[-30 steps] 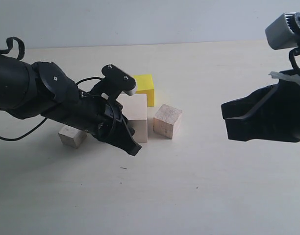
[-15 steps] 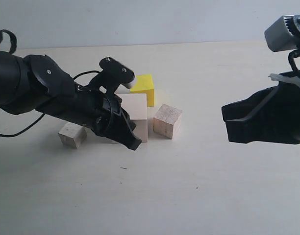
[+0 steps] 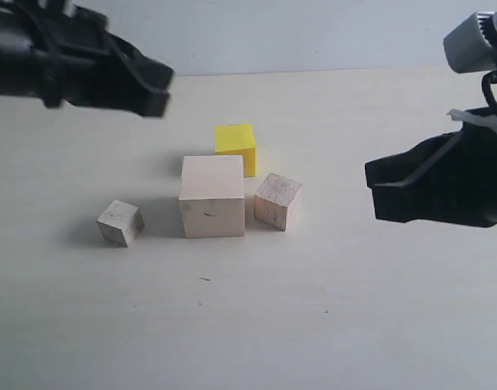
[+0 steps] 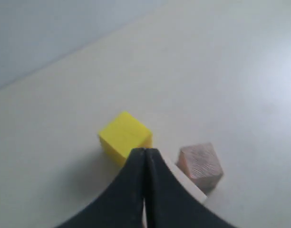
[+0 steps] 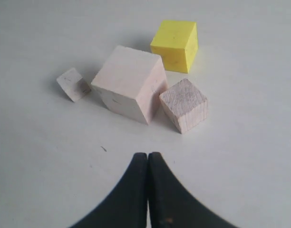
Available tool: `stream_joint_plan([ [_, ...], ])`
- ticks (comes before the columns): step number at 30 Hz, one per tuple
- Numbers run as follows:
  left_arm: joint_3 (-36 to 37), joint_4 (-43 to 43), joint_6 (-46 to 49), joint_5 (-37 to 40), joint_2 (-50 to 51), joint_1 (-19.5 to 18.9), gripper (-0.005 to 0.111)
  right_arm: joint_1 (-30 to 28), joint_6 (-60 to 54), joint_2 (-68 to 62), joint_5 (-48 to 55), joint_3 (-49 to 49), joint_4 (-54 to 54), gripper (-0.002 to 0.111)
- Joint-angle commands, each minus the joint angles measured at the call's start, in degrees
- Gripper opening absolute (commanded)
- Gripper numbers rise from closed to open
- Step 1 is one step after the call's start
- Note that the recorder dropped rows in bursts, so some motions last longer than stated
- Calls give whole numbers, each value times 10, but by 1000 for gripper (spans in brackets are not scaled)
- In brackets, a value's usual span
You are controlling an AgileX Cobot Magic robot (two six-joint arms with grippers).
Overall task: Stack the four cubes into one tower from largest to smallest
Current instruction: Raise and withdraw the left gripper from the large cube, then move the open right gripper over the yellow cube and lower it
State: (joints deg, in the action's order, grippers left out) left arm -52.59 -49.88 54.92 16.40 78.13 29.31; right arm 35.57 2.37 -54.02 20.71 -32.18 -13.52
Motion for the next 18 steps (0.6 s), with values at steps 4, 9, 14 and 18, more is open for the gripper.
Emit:
stream_joint_plan([
  [4,0,0,-31,98,-108,-167,0,1,2,-31,-78,-62,12,0],
  [9,0,3,-48,155,-152,-210,0,0,2,-110,-101,-154,52,0],
  [14,0,30,-61,175,-185,-210,0,-1,5,-233,-54,-288,52,0],
  [18,1,93,-119,181,-195,-210,0,-11,19,-344,64,-428,52,0],
])
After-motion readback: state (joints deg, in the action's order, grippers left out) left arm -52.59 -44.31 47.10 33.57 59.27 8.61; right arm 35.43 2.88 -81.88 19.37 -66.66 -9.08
